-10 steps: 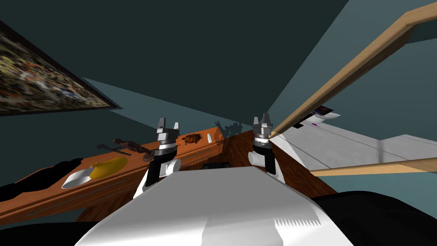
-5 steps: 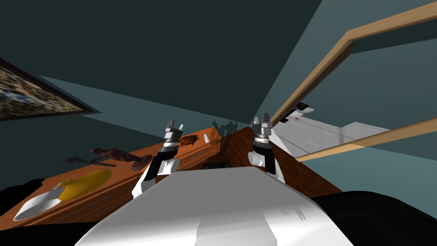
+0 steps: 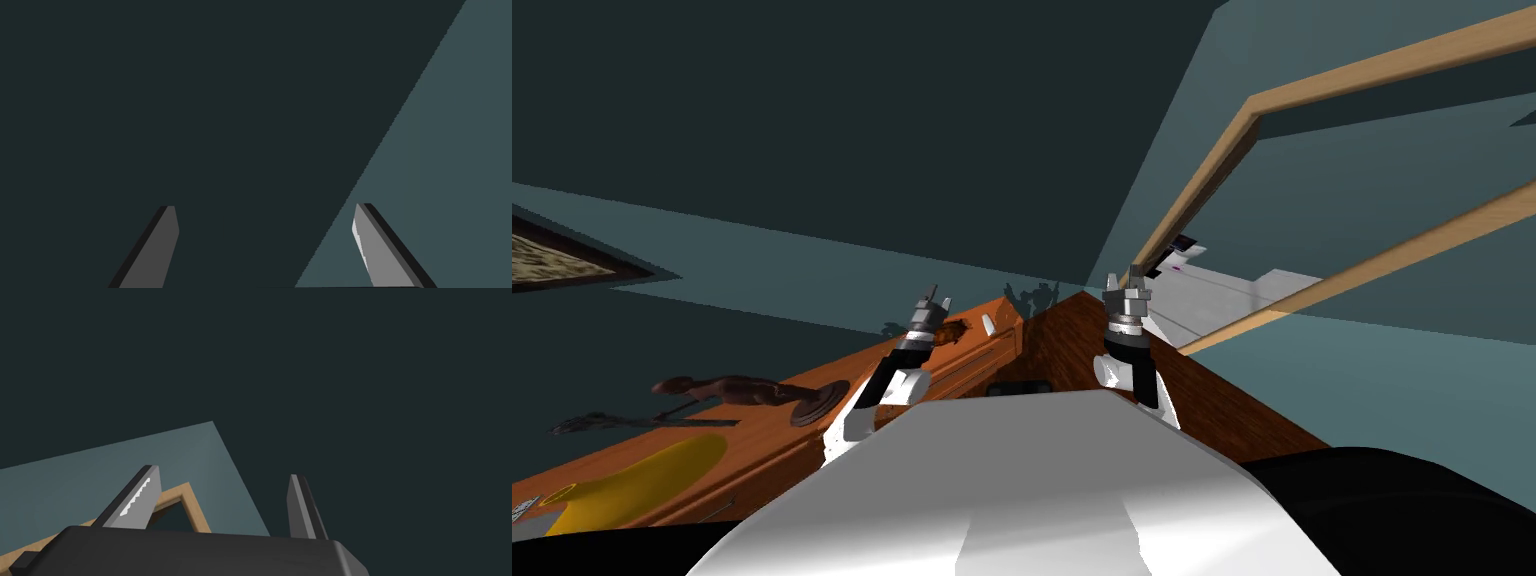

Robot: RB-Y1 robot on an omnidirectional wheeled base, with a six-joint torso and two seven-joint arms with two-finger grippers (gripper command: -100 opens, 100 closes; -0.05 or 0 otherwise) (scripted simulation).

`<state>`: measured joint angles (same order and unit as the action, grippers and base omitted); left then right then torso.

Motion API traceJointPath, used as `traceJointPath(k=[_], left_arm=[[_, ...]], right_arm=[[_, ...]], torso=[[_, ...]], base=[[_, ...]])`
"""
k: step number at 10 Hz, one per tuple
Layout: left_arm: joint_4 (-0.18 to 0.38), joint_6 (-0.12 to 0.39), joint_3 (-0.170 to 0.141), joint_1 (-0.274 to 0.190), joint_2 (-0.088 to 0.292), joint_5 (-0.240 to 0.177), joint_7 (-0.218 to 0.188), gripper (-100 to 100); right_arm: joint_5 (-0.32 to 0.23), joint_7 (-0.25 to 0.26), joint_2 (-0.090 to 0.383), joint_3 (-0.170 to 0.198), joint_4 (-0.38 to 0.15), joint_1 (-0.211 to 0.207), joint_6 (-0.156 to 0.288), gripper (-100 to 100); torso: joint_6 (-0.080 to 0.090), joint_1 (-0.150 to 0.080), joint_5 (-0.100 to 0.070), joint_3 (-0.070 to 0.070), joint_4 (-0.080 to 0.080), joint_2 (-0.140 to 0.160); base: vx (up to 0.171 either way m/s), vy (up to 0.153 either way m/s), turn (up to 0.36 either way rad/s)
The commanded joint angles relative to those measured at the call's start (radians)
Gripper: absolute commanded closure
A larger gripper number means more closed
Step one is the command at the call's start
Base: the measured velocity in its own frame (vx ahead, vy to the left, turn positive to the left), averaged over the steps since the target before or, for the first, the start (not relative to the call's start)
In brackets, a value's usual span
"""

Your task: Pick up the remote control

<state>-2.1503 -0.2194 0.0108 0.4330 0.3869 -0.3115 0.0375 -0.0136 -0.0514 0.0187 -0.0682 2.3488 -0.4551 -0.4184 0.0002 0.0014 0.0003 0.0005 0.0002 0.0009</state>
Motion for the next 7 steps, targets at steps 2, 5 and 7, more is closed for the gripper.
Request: traceJointPath(k=[2,5,7], left_arm=[[0.043,0.051,0.016,-0.014,0.062,-0.048,0.009,-100],[0.109,0.123,0.044,-0.039,0.137,-0.113,0.026,-100],[0.182,0.186,0.077,-0.066,0.208,-0.182,0.043,-100]], right_arm=[[0.0,0.0,0.0,0.0,0.0,0.0,0.0,0],[0.0,0.0,0.0,0.0,0.0,0.0,0.0,0],[0.0,0.0,0.0,0.0,0.0,0.0,0.0,0]], torso=[[0.0,0.0,0.0,0.0,0.0,0.001],[0.0,0.001,0.0,0.0,0.0,0.0],[0.0,0.001,0.0,0.0,0.0,0.0]], base=[[-0.031,0.017,-0.28],[-0.026,0.018,-0.266],[-0.016,0.018,-0.31]])
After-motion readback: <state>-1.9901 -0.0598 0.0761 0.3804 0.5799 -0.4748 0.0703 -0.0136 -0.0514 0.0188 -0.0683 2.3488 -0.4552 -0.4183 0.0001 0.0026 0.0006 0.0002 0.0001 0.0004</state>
